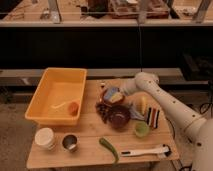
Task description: Wipe red bowl with sponge
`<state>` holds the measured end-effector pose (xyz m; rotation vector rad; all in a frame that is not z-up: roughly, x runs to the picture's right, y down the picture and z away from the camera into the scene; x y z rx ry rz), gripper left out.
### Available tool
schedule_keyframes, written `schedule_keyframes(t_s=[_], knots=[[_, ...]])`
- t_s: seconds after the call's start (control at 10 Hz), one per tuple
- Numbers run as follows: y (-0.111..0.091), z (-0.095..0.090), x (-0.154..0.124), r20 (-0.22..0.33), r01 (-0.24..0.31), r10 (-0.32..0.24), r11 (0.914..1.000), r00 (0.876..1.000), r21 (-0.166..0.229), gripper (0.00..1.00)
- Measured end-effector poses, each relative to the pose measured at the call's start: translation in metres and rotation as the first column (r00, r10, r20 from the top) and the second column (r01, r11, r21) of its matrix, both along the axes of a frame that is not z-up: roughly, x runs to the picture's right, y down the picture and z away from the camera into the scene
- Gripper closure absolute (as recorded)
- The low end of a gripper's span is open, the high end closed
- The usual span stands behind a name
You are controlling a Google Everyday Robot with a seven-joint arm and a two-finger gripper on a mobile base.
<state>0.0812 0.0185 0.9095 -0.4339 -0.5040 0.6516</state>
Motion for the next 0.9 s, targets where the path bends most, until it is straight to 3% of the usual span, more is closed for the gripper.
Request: schedule_keyframes(t_s=[0.2,0.5,0.7,0.9], knots=[[0.007,0.000,0.028,-0.021,0.006,-0.007,0.9999,1.000,-0.014,1.00],[0.004,0.009,0.063,-0.079,-0.031,0.029,0.9991,0.996,-0.028,1.00],[-0.008,0.019,0.065,-0.104,-0.060,0.057,0.9978,0.993,-0.027,1.00],[-0.019,0.026,0.048,-0.093,-0.065,0.062,0.9977,0.994,-0.022,1.00]])
